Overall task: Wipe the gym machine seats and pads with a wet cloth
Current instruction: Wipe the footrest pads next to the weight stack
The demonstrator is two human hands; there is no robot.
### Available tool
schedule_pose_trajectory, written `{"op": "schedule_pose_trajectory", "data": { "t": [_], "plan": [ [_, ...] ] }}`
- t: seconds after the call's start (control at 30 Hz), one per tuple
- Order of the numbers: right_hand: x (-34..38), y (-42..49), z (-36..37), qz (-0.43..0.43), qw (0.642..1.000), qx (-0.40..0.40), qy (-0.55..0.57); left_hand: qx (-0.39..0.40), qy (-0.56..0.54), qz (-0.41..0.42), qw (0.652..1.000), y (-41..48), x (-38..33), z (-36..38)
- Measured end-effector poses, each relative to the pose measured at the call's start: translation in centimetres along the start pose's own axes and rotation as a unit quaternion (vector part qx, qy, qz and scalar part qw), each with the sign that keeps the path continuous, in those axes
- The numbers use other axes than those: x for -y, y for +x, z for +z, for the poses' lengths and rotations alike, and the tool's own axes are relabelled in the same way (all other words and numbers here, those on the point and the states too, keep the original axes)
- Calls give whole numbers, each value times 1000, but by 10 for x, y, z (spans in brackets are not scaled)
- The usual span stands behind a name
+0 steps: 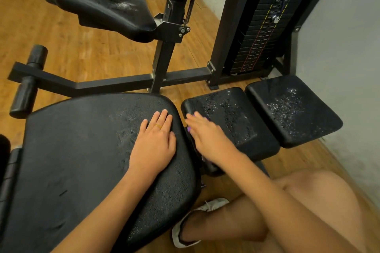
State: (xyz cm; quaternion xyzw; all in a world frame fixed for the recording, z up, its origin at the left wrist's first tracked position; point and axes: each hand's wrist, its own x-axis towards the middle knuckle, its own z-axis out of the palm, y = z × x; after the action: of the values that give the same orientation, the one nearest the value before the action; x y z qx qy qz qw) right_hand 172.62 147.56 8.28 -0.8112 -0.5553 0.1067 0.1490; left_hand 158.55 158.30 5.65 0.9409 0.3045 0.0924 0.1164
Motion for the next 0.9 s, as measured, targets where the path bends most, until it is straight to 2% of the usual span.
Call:
{"op": "schedule_pose_trajectory", "data": {
  "t": [0.07,0.17,0.3,0.37,0.5,0.57,0.73,0.8,0.9],
  "plan": [
    [-13,52,-7,-8,998,49,-26,0,-4,0,1000,0,-2,-1],
    [-29,105,-33,-29,985,169,-30,13,-14,0,1000,-3,-3,-1],
    [-42,118,-68,-68,968,242,-15,7,-12,-4,1000,-2,1,-5],
    [-58,114,-85,-69,969,239,-2,6,-12,-6,1000,-2,1,-6],
    [-104,97,-116,-6,977,211,1,6,-15,-7,1000,-3,-3,-4],
    [-111,97,-118,0,980,200,2,4,-13,-11,1000,-4,-2,-5],
    [-62,114,-64,-75,973,214,26,4,-7,-14,1000,-2,1,-5],
    [-34,115,-42,-103,976,192,29,5,-2,-13,1000,-2,1,-5],
    [-40,110,-38,-123,979,155,41,6,-1,-13,1000,-2,0,-5]
  ]
}}
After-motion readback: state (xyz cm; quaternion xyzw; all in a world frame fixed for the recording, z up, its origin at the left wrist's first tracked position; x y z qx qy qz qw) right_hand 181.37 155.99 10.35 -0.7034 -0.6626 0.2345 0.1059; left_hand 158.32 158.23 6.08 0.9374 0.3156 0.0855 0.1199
